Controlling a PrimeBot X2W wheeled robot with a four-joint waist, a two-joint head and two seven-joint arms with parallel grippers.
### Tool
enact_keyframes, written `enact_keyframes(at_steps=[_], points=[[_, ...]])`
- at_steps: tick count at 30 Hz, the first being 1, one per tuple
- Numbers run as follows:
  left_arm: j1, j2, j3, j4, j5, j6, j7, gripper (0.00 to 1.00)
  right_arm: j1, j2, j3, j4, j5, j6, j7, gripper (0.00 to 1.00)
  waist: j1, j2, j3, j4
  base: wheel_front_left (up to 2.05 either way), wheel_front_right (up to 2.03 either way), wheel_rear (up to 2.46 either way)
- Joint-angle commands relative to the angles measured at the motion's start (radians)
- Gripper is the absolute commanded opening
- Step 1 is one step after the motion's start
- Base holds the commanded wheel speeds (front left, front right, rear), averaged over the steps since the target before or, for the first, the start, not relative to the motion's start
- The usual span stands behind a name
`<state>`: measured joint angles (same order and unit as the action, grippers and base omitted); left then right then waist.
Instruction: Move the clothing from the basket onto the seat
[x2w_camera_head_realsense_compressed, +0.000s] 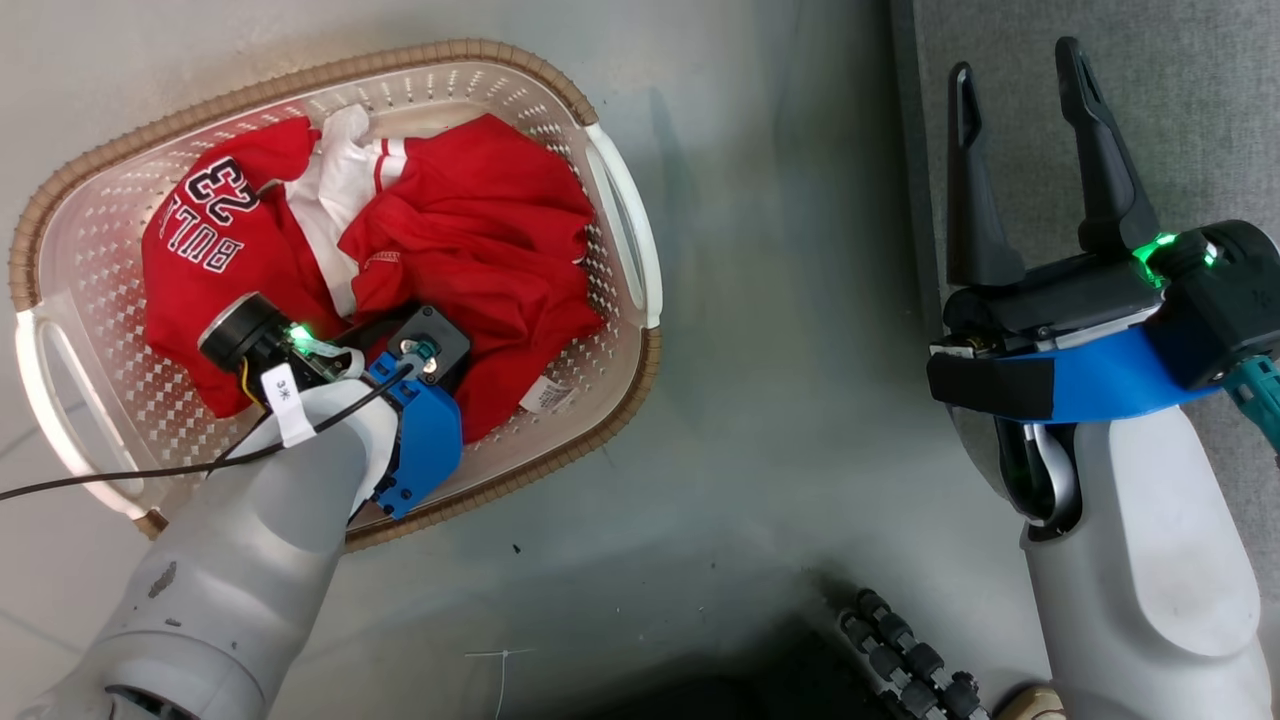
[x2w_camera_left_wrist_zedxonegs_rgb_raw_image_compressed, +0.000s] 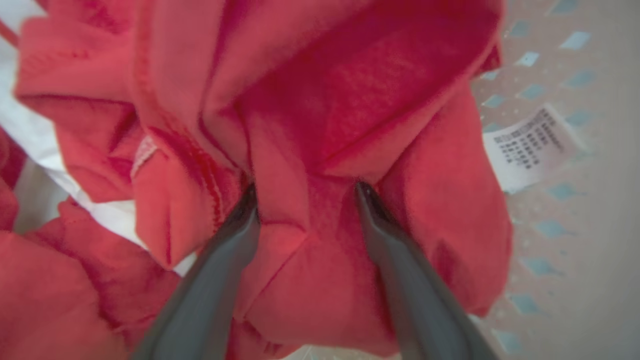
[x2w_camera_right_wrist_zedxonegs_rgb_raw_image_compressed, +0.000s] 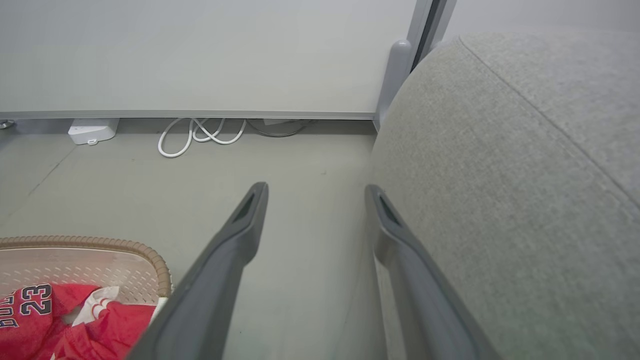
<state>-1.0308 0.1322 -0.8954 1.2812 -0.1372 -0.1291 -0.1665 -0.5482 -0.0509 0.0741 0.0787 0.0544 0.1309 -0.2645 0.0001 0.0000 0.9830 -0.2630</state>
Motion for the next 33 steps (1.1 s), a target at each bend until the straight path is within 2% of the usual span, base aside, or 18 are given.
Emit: enact_keyframes(at_steps=[1,6,7,8,9,20,33], points=[[-0.021,0.002,-0.008,0.002,-0.005,-0.002,0.008,1.0,-0.015,0.001,0.0,-0.008,0.003,0.0,0.0,1.0,-0.0001,0.0,0.005,0.0,0.0,0.0,0.0],[-0.022,0.001,-0.036,0.005,-0.013,-0.002,0.044,1.0,-0.016,0.001,-0.003,-0.011,0.0,0.0,0.0,1.0,-0.0001,0.0,0.008,-0.001,0.0,0.0,0.0],[-0.024,0.001,-0.04,0.006,-0.016,-0.002,0.049,0.45,-0.018,0.001,-0.004,-0.011,-0.002,0.0,0.0,1.0,-0.0001,0.0,0.008,0.0,0.0,0.0,0.0],[-0.027,0.002,-0.046,0.006,-0.02,-0.002,0.052,0.07,-0.02,0.001,-0.005,-0.011,-0.003,0.0,0.0,1.0,-0.0001,0.0,0.008,0.0,0.0,0.0,0.0],[-0.025,0.001,-0.054,0.007,-0.023,-0.002,0.06,0.0,-0.022,0.001,-0.006,-0.011,-0.004,0.0,0.0,1.0,-0.0001,0.0,0.007,0.001,0.0,0.0,0.0],[-0.028,-0.007,-0.124,0.007,-0.074,-0.002,0.04,0.0,-0.023,0.001,-0.01,-0.005,-0.012,0.0,0.0,1.0,-0.0001,0.0,-0.018,0.017,0.0,0.0,0.0],[0.009,-0.067,-0.2,-0.059,-0.182,-0.002,-0.061,0.0,0.002,-0.018,-0.02,0.021,-0.02,0.0,0.0,1.0,-0.0001,0.0,-0.125,0.077,0.0,0.0,0.0]])
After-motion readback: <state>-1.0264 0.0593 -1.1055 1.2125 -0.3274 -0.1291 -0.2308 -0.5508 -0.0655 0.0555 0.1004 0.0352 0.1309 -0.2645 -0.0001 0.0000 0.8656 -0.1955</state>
